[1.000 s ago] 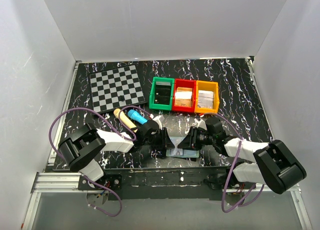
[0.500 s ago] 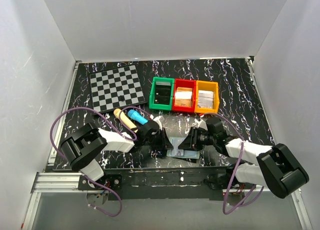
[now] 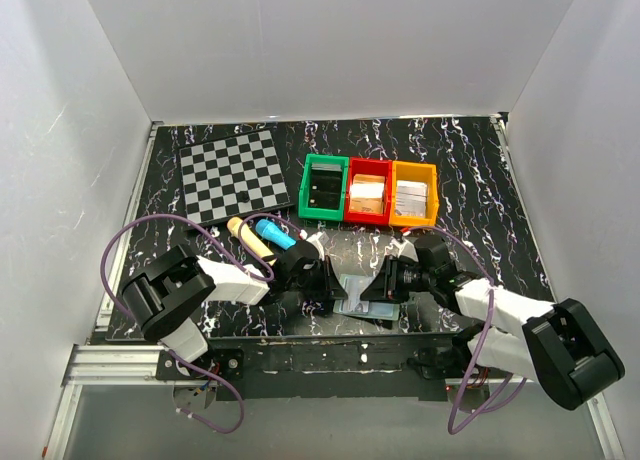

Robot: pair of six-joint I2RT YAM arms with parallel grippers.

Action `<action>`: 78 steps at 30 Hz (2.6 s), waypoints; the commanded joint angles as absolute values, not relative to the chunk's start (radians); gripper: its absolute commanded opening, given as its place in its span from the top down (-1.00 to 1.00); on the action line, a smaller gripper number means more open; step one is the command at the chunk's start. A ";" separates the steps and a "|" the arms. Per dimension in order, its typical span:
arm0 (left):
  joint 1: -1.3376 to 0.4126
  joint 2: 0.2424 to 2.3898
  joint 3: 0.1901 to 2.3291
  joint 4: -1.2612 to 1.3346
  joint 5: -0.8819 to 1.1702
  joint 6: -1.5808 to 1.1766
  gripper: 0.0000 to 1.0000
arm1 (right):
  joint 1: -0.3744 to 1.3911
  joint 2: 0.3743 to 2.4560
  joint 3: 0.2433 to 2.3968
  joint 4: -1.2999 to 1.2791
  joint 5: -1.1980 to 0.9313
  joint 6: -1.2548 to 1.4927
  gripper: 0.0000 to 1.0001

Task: Take the credit cards out of the card holder
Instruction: Remove the credit card from the card holder.

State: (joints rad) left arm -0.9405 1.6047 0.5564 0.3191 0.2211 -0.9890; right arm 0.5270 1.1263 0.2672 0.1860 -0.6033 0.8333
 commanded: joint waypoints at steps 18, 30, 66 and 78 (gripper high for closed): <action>-0.931 1.641 0.545 0.275 0.215 -0.992 1.00 | 0.489 1.031 0.321 0.112 -0.615 0.796 0.45; -0.928 1.646 0.542 0.282 0.221 -0.994 1.00 | 0.471 1.011 0.318 0.080 -0.614 0.782 0.49; -0.920 1.641 0.522 0.302 0.224 -1.006 1.00 | 0.434 0.933 0.308 -0.035 -0.568 0.755 0.52; -0.920 1.640 0.522 0.301 0.224 -1.008 1.00 | 0.423 0.917 0.305 -0.063 -0.563 0.747 0.55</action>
